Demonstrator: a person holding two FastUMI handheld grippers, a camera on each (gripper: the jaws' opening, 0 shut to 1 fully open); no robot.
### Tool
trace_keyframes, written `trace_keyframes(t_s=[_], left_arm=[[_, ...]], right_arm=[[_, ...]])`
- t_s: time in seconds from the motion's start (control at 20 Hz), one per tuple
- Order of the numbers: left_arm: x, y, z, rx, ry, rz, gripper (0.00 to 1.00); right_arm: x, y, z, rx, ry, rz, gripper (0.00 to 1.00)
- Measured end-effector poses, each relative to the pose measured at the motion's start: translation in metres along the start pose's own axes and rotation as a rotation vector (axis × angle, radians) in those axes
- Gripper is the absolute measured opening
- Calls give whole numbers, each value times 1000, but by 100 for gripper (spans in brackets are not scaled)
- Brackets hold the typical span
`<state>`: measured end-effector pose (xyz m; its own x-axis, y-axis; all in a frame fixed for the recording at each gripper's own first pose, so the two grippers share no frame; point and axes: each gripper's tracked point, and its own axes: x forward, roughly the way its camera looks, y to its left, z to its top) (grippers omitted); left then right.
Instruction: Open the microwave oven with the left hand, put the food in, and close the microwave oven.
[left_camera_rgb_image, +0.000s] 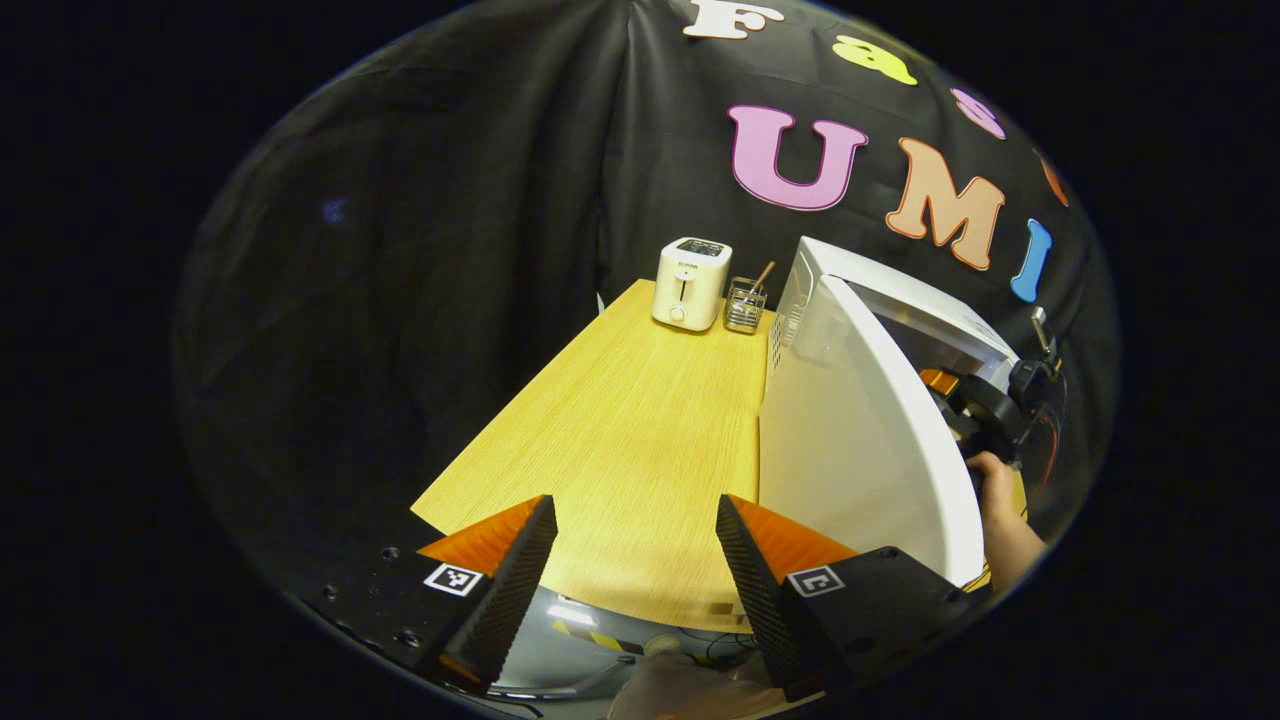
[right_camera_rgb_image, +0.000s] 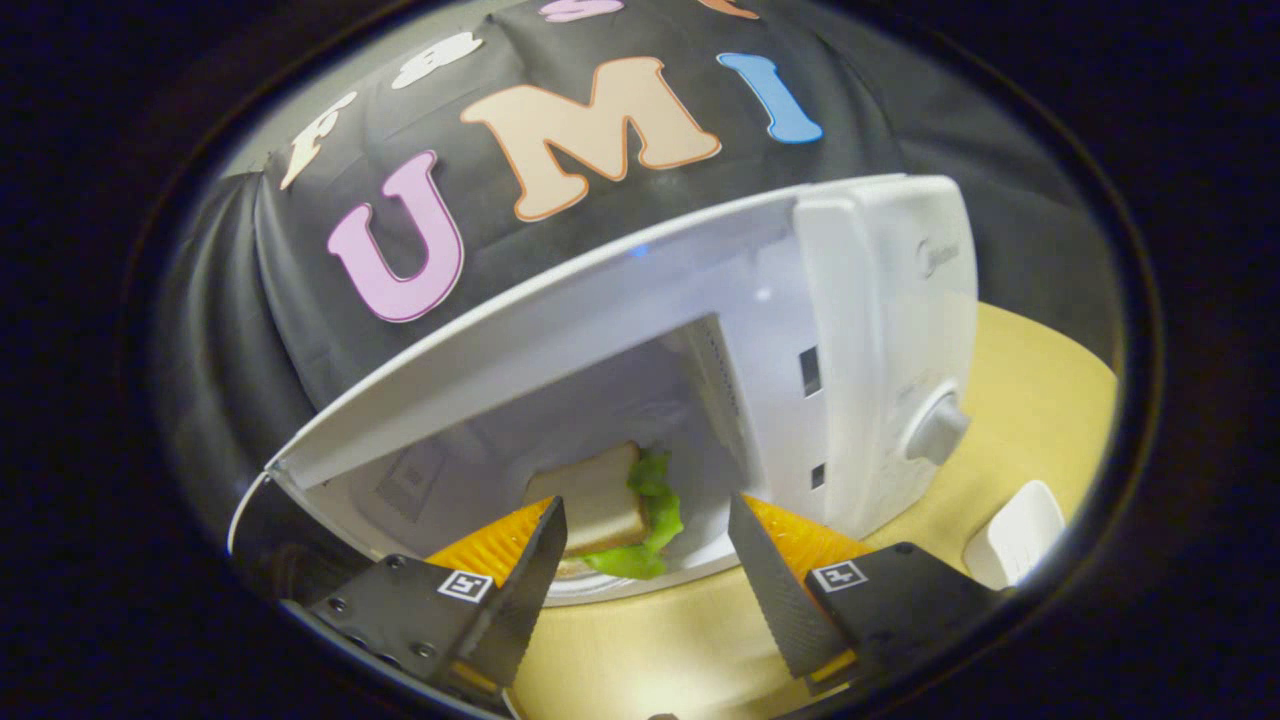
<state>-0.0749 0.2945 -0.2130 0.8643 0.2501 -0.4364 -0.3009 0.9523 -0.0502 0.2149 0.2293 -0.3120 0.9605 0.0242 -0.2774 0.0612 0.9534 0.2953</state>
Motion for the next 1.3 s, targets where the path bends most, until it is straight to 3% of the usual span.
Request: trace_keyframes(t_s=[0.3,0.45,0.5,0.7,0.75,0.8,0.85,0.9,1.3], left_arm=[[6,-9,4,21,-20,-39,86],[8,-18,5,25,-16,-68,75],[8,-20,5,28,-17,-79,76],[13,-30,3,30,0,-115,28],[15,-32,3,29,0,-117,20],[15,-32,4,30,-2,-116,4],[15,-32,3,29,0,-114,1],[19,-33,1,32,12,-108,1],[8,-47,-8,107,30,-151,1]], right_arm=[[-69,-8,19,4,-22,16,90],[-102,-9,29,-6,-40,24,90],[-114,-8,33,-19,-45,33,90],[-157,-6,47,-86,-73,49,90],[-165,-4,51,-92,-74,54,90],[-174,-5,55,-101,-83,56,90],[-181,-6,61,-115,-94,55,99],[-188,-10,66,-128,-102,47,90],[-228,-44,91,-203,-139,-7,90]])
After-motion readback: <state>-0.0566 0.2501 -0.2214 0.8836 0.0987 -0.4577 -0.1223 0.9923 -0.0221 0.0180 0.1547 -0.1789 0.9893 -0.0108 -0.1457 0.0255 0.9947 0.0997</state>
